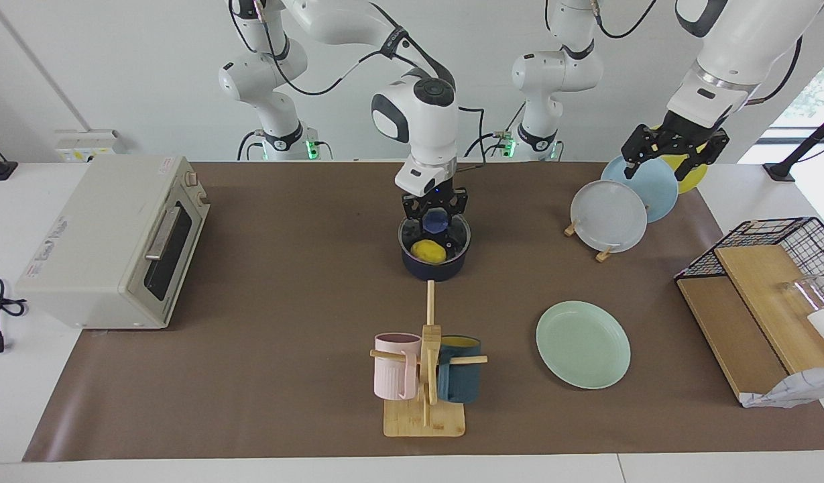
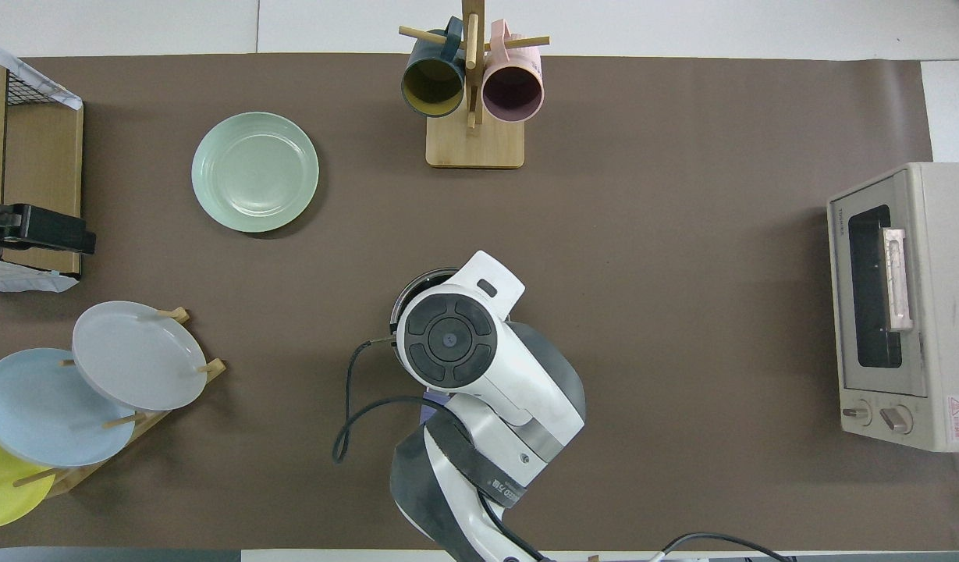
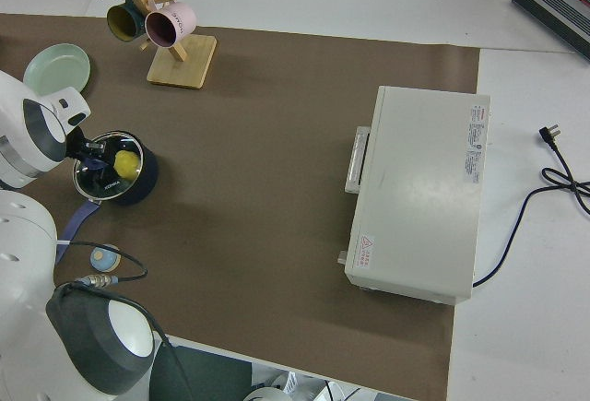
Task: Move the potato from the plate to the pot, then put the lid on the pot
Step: 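Lower the glass lid onto the saucepan with the right gripper, then open the right gripper and withdraw it from the lid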
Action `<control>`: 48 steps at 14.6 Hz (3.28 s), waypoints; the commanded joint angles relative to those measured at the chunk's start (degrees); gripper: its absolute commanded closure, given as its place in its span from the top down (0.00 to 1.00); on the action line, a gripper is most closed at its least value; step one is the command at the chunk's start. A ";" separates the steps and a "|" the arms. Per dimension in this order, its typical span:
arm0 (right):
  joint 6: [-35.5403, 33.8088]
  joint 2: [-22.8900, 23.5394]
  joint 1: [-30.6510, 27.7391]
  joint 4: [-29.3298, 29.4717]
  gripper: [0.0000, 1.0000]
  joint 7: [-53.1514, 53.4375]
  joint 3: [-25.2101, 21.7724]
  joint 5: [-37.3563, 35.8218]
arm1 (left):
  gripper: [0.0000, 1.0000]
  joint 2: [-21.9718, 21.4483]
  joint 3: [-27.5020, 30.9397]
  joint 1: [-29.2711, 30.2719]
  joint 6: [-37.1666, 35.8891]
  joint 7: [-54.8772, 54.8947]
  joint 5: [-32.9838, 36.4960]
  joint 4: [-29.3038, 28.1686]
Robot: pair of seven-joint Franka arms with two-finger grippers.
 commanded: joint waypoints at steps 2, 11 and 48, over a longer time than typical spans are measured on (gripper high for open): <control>1.48 0.23 -0.12 -0.41 0.43 0.45 0.03 -2.07 | 1.00 -1.40 -0.27 -0.07 1.37 0.15 1.14 -1.89; 1.66 0.58 0.06 -0.50 1.00 0.54 0.03 -2.07 | 1.00 -1.49 -0.36 -0.24 0.58 0.06 1.14 -1.89; -36.75 -19.46 -37.30 4.43 1.00 -39.28 -1.19 -0.67 | 1.00 -1.49 -0.71 -0.24 1.28 0.41 1.14 -2.07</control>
